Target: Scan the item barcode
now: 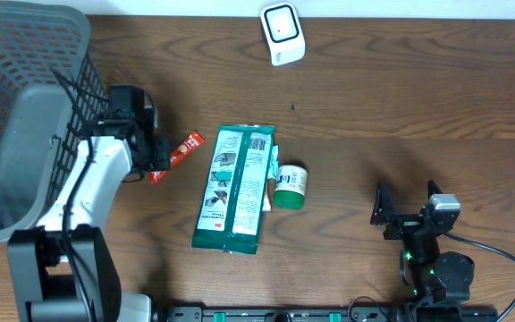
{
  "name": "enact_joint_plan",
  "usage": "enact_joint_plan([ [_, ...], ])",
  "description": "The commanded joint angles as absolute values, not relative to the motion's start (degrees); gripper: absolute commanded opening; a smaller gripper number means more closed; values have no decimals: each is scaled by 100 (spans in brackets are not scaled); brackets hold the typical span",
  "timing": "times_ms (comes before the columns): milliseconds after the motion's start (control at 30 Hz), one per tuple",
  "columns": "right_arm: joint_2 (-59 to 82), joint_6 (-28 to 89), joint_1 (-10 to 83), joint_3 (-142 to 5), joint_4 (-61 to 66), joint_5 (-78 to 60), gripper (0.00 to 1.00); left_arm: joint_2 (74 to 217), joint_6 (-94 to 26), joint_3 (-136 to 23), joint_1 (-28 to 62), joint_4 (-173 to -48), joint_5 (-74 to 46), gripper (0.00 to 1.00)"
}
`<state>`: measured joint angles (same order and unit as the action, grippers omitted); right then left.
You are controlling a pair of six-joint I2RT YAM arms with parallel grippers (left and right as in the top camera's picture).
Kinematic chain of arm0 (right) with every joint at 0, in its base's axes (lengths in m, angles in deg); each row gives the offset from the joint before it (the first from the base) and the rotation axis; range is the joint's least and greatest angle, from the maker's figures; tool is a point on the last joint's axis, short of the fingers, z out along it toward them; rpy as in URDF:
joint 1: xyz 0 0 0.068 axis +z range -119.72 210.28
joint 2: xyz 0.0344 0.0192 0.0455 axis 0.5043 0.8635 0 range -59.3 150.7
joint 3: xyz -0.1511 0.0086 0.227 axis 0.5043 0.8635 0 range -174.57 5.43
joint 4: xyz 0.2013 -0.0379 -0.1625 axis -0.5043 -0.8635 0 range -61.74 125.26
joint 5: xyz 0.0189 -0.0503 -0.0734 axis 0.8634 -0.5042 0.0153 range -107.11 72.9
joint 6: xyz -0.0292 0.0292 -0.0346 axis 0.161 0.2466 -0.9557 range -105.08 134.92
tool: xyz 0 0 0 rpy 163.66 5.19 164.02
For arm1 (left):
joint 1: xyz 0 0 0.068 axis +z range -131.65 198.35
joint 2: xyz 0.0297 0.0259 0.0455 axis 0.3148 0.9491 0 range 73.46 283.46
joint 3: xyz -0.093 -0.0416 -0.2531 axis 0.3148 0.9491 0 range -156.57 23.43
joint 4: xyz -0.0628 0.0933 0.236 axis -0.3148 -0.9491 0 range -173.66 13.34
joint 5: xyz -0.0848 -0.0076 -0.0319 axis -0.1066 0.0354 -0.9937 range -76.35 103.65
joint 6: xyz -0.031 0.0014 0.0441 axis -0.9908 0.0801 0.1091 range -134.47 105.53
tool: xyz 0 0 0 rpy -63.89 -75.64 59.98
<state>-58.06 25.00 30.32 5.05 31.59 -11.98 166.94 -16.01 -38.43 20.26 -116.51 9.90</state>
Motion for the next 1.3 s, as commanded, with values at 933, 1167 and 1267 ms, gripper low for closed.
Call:
enact_joint_plan([
  [933,-5817,2564,3001,511,3135,-1207,99,16798,-2231,-2886,2610,-10471,284,35],
  [1167,-5817,2564,3001,511,3135,-1207,99,16801,-2231,-2729,2612,-10220,321,35],
  [1267,-5817,2564,3001,511,3135,-1207,99,16809,-2233,-2724,2610,-10161,452,35],
])
